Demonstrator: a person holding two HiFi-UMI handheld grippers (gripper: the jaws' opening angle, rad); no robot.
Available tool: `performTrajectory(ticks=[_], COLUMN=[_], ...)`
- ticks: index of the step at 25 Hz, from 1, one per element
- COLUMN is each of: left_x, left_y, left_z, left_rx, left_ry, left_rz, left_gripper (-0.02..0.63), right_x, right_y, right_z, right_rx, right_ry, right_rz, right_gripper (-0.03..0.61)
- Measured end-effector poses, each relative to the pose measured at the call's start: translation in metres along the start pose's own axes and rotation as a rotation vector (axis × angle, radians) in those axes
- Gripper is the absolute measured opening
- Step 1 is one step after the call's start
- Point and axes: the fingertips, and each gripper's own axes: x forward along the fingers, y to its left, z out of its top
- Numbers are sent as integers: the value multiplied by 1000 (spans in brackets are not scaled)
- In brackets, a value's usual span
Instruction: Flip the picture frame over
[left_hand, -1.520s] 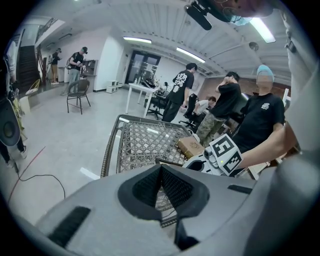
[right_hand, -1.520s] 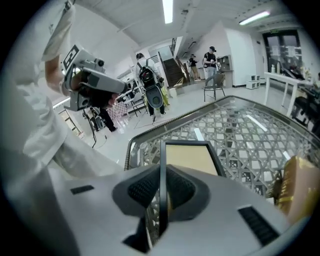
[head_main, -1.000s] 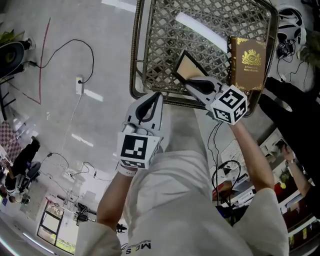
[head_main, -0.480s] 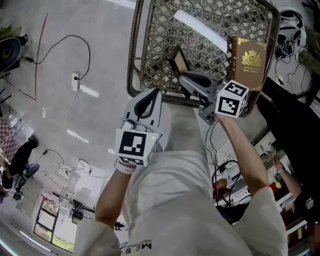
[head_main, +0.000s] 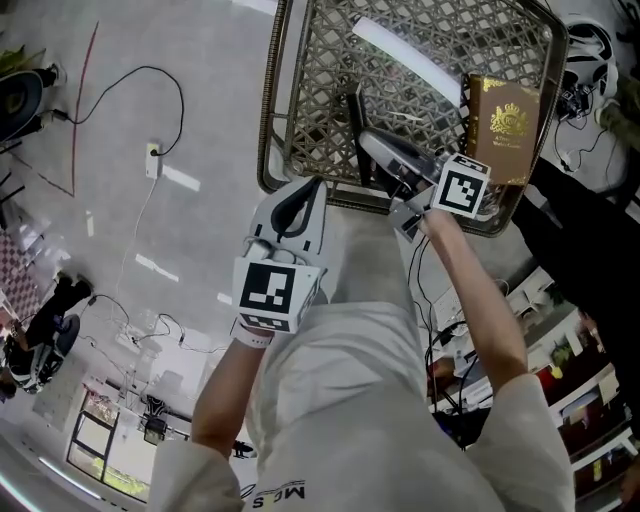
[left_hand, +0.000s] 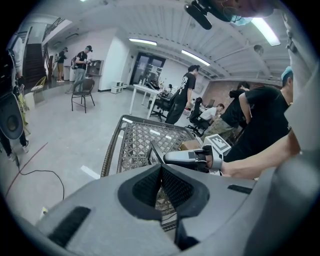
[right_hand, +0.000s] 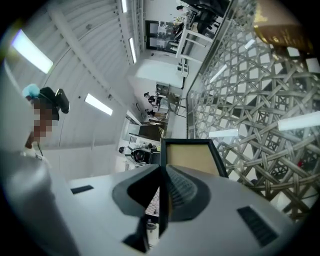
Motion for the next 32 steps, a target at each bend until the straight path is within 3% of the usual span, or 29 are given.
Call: performTrajectory(ticks=[14,25,29,32], left_x=[6,10,12,11], left_y=[1,-2,-6,-10], left_z=[-7,-4,-3,-4], left_rx=[-27,-1,12,21], left_ry=[27,34,39,47], left_rz=[-15,-27,-33,-35], left_gripper=[25,25,25,25], right_x=[14,-16,-29,-38], right_y=[-10,-21,-26,-35], right_z=[8,19,28,30], right_rx=[247,253,249,212], right_ry=[-134,-168,-181,-186], right_rz=[145,140,142,93], right_gripper=[54,61,146,161])
